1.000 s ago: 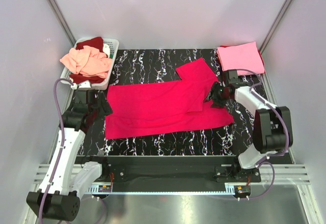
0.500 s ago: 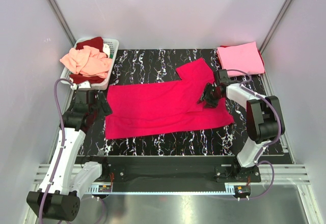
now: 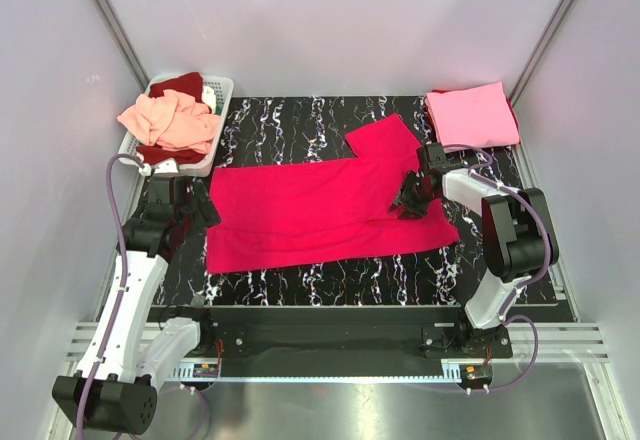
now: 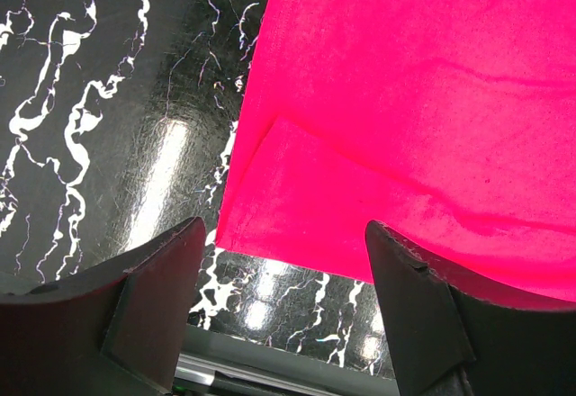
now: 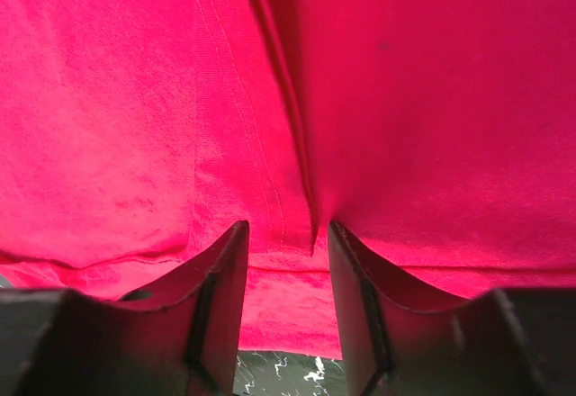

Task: Fold and stack the t-shirts
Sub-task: Fold the tshirt

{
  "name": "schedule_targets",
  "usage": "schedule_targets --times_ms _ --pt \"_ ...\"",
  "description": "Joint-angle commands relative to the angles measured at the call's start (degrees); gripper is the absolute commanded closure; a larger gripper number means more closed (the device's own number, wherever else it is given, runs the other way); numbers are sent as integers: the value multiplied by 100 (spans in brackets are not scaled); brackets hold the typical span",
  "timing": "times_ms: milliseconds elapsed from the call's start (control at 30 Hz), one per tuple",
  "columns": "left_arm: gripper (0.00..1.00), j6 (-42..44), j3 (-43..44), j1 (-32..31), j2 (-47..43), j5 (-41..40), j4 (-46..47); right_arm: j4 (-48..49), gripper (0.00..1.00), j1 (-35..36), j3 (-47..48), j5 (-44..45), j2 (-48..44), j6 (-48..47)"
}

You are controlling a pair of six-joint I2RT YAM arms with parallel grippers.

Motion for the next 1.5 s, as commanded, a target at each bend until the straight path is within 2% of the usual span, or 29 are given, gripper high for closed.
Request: schedule_targets --times_ms 0,100,200,333,367,467,533,833,867,900,933,967,1033,1067,1167,1300,1433,1467 --pt "22 95 -4 38 -65 -119 234 185 54 73 20 98 -14 71" --pt "22 95 -4 38 -65 -119 225 229 55 100 28 54 48 88" --pt "22 86 -4 38 -47 -119 234 238 62 126 28 45 83 106" --pt "22 95 -13 38 -39 -119 242 238 81 126 46 28 13 97" --pt "22 86 -13 38 -39 -119 242 238 88 126 55 10 13 106" --pt "22 95 -13 38 -39 -137 234 212 97 205 230 -60 30 167" --pt "22 95 -13 47 -30 -145 234 89 100 284 546 -43 135 167" --pt "22 86 -13 47 -47 -154 225 -412 100 767 2242 -69 1154 62" --pt "22 86 -13 47 -39 -163 225 -447 98 811 2391 -104 1286 36" --pt "22 78 -13 47 -39 -163 225 -543 91 881 2680 -139 1531 9" --pt "22 77 -22 47 -21 -172 225 -605 70 899 2831 -209 1638 -52" --pt "22 86 -13 47 -12 -172 216 -736 59 926 3076 -192 1743 -87" --pt "22 69 -13 47 14 -172 207 -764 49 943 3236 -210 1876 -149" --pt "22 77 -22 47 14 -181 207 -746 40 943 3332 -219 1885 -184" --pt "22 60 -13 47 49 -198 199 -938 31 935 3709 -105 1832 -412" --pt "23 51 -4 47 93 -225 181 -1571 27 909 4071 500 1526 -869" --pt "24 34 13 38 225 -172 164 -1721 26 785 3703 730 902 -975" --pt "24 25 31 38 242 -189 137 -1800 26 768 3346 765 735 -949"
